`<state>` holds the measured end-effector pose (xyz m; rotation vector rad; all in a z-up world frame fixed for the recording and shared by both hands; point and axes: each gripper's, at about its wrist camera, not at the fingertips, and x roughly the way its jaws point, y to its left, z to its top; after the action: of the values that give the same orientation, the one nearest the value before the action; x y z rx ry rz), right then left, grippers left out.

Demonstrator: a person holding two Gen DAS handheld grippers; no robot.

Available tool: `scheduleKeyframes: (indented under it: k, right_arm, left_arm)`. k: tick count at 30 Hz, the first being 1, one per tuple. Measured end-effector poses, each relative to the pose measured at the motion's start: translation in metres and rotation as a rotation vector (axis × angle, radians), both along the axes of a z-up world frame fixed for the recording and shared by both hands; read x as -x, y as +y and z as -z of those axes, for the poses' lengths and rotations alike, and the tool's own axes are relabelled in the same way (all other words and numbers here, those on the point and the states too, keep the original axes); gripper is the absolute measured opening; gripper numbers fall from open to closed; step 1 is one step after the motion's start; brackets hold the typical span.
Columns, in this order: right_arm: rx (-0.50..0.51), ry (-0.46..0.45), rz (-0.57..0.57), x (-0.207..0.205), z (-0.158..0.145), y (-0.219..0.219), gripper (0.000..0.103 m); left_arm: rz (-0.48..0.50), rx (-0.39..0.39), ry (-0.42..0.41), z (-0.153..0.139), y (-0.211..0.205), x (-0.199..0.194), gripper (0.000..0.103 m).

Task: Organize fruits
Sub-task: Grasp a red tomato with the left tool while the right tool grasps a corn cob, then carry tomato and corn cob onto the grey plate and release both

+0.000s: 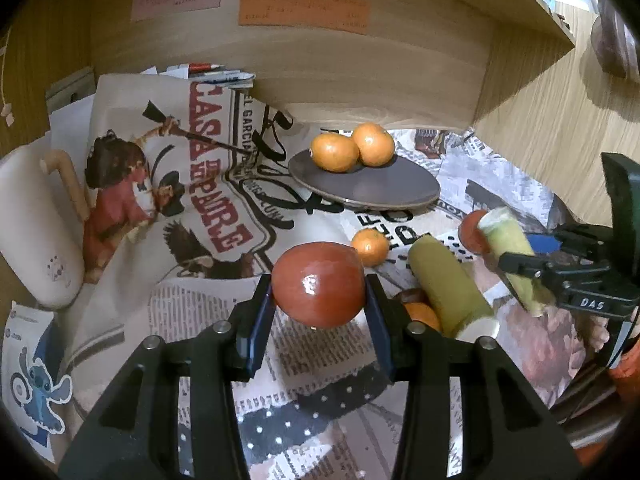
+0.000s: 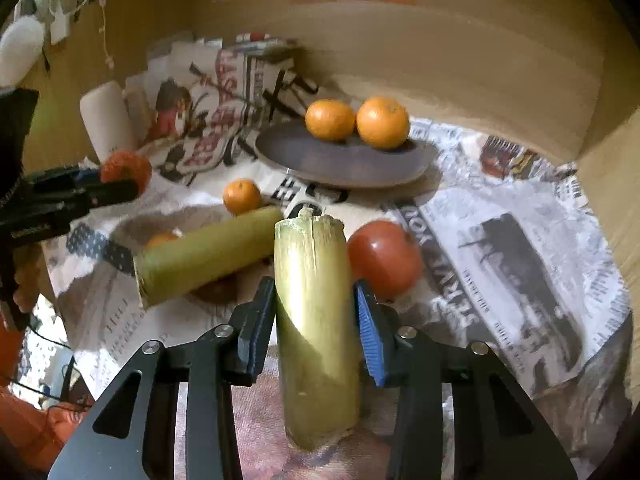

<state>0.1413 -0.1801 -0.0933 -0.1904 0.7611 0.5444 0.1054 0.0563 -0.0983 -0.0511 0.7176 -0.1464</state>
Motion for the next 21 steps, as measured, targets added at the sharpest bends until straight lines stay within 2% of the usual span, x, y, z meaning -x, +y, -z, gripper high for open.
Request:
scheduleKeyframes:
  k: [12,21]
  right_arm:
    - [-0.058,-0.123,0.018,-0.018,-0.041,-0.002,0.036]
    - [-0.102,-0.194,0.039,-0.046,-0.070,0.002,0.036]
  left_arm:
    - [-0.007,-0.020,-0.061,-0.026,-0.008,-0.037,0.044]
    - [0.008,-0.040,-0.079,-0.041,-0.014,-0.074,0.044]
